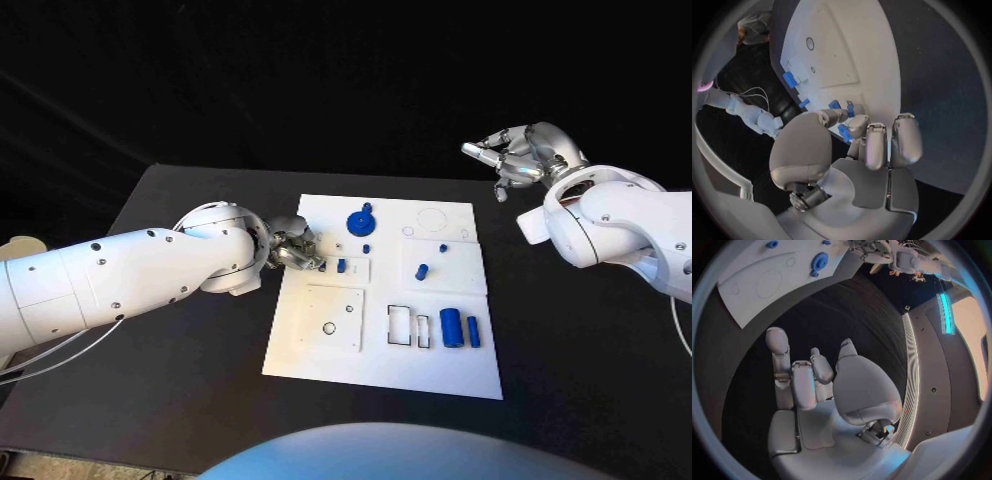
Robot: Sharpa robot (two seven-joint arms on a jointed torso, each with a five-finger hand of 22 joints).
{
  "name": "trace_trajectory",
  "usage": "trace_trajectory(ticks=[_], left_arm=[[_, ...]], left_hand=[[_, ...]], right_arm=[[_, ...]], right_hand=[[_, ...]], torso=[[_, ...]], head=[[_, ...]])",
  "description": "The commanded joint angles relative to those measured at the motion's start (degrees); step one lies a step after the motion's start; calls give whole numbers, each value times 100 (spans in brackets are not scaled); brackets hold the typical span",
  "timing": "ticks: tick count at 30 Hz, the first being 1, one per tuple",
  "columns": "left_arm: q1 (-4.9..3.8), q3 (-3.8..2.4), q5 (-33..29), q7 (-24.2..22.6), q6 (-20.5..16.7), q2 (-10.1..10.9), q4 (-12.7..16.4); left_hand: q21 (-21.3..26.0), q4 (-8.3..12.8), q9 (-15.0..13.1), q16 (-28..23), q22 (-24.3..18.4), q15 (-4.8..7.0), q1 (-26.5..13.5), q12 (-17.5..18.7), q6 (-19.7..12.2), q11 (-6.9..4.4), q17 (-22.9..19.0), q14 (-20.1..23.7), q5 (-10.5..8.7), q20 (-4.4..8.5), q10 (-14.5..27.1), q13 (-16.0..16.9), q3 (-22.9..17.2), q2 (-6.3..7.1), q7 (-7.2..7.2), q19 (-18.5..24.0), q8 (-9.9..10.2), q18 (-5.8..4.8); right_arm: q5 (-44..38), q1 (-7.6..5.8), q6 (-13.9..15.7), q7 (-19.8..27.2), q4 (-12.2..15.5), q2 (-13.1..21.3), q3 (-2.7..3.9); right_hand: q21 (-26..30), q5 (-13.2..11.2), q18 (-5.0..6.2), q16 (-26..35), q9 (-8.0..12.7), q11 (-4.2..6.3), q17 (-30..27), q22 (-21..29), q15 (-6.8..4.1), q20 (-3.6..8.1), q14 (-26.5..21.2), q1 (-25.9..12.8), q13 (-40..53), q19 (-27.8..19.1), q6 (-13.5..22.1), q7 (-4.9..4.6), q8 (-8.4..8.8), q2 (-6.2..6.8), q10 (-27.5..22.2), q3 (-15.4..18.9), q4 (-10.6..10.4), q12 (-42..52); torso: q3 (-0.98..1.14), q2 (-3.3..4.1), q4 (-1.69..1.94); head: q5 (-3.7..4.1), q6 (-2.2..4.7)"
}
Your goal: Assemble the parts on the task board
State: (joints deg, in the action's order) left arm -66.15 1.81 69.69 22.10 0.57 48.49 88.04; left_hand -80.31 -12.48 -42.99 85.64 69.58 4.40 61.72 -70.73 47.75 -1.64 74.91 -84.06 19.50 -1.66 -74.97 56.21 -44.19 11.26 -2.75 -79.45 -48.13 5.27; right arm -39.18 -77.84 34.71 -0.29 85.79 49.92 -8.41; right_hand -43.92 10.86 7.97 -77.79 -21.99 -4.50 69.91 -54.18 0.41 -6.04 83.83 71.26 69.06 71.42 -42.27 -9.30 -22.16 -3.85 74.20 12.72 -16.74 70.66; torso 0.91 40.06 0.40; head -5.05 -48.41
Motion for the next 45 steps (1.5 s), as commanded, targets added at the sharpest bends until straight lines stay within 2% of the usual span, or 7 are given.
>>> trace_trajectory(ticks=[1, 13, 18, 24, 32, 38, 45], left_arm=[[25, 24, -77, 19, 240, -18, -8], [-6, -20, -302, -44, 229, -28, -9], [-127, -73, -563, -92, 392, -26, -41], [-278, -91, -780, -93, 581, -41, -106], [-372, -102, -925, -45, 965, -126, -223], [-500, -115, -917, 37, 1328, -260, -438], [-545, -117, -614, 32, 1448, -366, -551]], left_hand=[[-31, 1258, -3, 25, 10, 45, 38, -24, 55, 8, 930, -422, 21, 5, -34, -1, -1226, -23, -2, -27, 1, -103], [-33, 1259, -2, 25, 14, 46, 35, -28, 61, 6, 930, -422, 35, 6, -41, 7, -1227, -19, -1, -28, 0, -104], [-33, 1259, -1, 24, 13, 47, 33, -19, 65, 5, 929, -422, 45, 7, -37, -8, -1230, -18, 1, -28, 1, -104], [-36, 1258, 0, 24, 20, 47, 33, -17, 66, 5, 928, -422, 47, 8, -36, -10, -1231, -18, 0, -31, 2, -105], [-42, 1261, 1, 23, 31, 48, 33, -20, 64, 4, 928, -421, 50, 9, -39, -3, -1232, -16, 0, -36, 5, -107], [-45, 1274, 4, 23, 38, 48, 38, -13, 63, 3, 927, -421, 54, 10, -37, -12, -1226, -1, 1, -39, 11, -109], [-40, 1277, 5, 23, 27, 49, 39, -1, 63, 3, 927, -421, 55, 10, -28, -32, -1224, 1, 0, -32, 14, -106]], right_arm=[[-53, 2, -40, 1, 0, 1, 2], [-53, 4, -38, 4, -6, -5, 2], [-53, 8, -39, 4, -13, -15, 2], [-53, 12, -41, 2, -24, -29, 2], [-53, 24, -45, 1, -37, -42, 2], [-53, 32, -42, 0, -42, -45, 2], [-53, 39, -40, 1, -44, -54, 2]], right_hand=[[19, -12, 94, 27, 7, 5, -3, 5, -40, 11, 126, -2, -10, 33, 21, -3, -38, -48, -11, 32, 3, -5], [19, -12, 94, 27, 7, 5, -3, 5, -40, 11, 126, -2, -10, 33, 21, -3, -38, -48, -11, 32, 3, -5], [19, -12, 94, 27, 7, 5, -3, 5, -40, 11, 126, -2, -10, 33, 21, -3, -38, -48, -11, 32, 3, -5], [19, -12, 94, 27, 7, 5, -3, 5, -40, 11, 126, -2, -10, 33, 21, -3, -38, -48, -11, 32, 3, -5], [19, -12, 94, 27, 7, 5, -3, 5, -40, 11, 126, -2, -10, 33, 21, -3, -38, -48, -11, 32, 3, -5], [19, -12, 94, 27, 7, 5, -3, 5, -40, 11, 126, -2, -10, 33, 21, -3, -38, -48, -11, 32, 3, -5], [34, -12, 95, 32, 17, 6, -1, 7, -41, 12, 127, 13, -18, 38, 34, -3, -54, -73, -15, 70, 3, -8]], torso=[[2, 2, 4], [1, 4, -3], [5, -3, -1], [10, -1, -2], [3, 7, -7], [6, 0, -7], [2, 2, -3]], head=[[-1, -2], [0, 6], [-12, 15], [-19, 14], [3, -18], [-3, -34], [-7, -55]])
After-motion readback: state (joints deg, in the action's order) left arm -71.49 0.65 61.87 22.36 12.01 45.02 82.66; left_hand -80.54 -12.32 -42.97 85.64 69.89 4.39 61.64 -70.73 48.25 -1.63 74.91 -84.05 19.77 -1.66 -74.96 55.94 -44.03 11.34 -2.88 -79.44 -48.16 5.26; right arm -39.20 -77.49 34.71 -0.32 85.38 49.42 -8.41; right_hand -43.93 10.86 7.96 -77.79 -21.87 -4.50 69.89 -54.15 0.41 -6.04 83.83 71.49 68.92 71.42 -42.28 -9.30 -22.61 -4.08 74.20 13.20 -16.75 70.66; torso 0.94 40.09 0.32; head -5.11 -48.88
